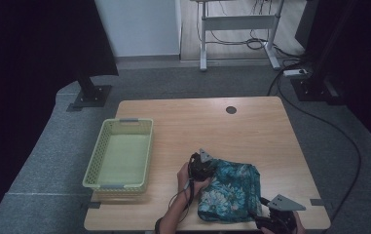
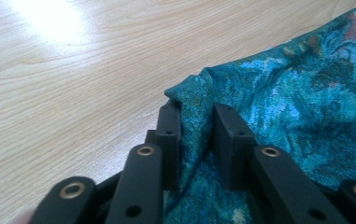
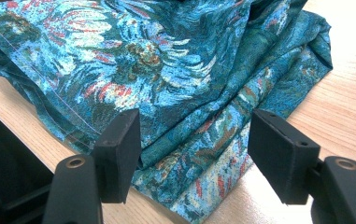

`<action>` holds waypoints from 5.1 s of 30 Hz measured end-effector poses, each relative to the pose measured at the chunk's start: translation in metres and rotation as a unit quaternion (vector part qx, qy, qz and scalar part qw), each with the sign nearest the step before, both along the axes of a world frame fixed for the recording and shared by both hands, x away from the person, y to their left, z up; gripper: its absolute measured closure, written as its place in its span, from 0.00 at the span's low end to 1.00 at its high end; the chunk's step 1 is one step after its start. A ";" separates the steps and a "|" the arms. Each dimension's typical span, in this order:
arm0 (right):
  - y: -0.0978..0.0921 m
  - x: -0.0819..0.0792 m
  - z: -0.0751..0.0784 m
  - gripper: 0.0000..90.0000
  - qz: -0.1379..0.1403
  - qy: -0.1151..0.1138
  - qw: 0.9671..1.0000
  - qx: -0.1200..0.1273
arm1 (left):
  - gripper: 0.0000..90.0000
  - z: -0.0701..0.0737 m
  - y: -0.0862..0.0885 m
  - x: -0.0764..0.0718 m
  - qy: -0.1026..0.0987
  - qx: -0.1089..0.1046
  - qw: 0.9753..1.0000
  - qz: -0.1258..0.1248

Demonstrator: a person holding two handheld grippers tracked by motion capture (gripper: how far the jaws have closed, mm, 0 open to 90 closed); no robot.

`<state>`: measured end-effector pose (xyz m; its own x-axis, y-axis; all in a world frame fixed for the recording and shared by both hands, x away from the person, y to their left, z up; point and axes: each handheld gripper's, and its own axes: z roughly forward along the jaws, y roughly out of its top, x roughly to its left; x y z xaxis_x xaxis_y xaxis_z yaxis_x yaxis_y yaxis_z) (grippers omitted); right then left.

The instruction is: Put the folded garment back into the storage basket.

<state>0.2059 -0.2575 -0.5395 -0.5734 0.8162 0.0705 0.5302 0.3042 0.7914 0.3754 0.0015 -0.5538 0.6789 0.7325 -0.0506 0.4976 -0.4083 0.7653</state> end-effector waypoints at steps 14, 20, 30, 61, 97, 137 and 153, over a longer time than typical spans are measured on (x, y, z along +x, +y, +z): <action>-0.004 0.001 0.000 0.38 -0.023 0.004 1.000 0.007 | 0.92 0.008 0.004 -0.006 0.016 -0.035 0.999 -0.009; -0.003 0.002 0.000 0.37 -0.034 0.011 0.999 0.009 | 0.92 0.015 0.009 -0.014 0.007 -0.054 0.998 -0.019; -0.004 0.004 -0.001 0.33 -0.058 0.024 0.998 0.031 | 0.92 0.023 0.010 -0.023 -0.002 -0.064 0.998 -0.025; 0.041 0.008 -0.011 0.47 -0.114 0.051 0.991 -0.043 | 0.92 0.027 0.016 -0.036 -0.009 -0.077 0.997 -0.028; 0.000 0.015 -0.011 0.91 -0.018 0.090 0.981 0.172 | 0.92 0.043 0.027 -0.040 -0.021 -0.095 0.995 -0.029; 0.016 0.024 0.036 0.92 0.013 0.037 0.981 0.188 | 0.92 0.091 0.042 -0.041 -0.055 -0.098 0.993 -0.024; 0.024 0.026 0.048 0.92 0.021 0.026 0.981 0.189 | 0.92 0.107 0.052 -0.042 -0.062 -0.096 0.993 -0.018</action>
<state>0.2322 -0.2335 -0.4912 -0.5934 0.7019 0.3941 0.5662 0.0159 0.8241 0.3331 0.0538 -0.4472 0.7149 0.6920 -0.1006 0.3814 -0.2652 0.8856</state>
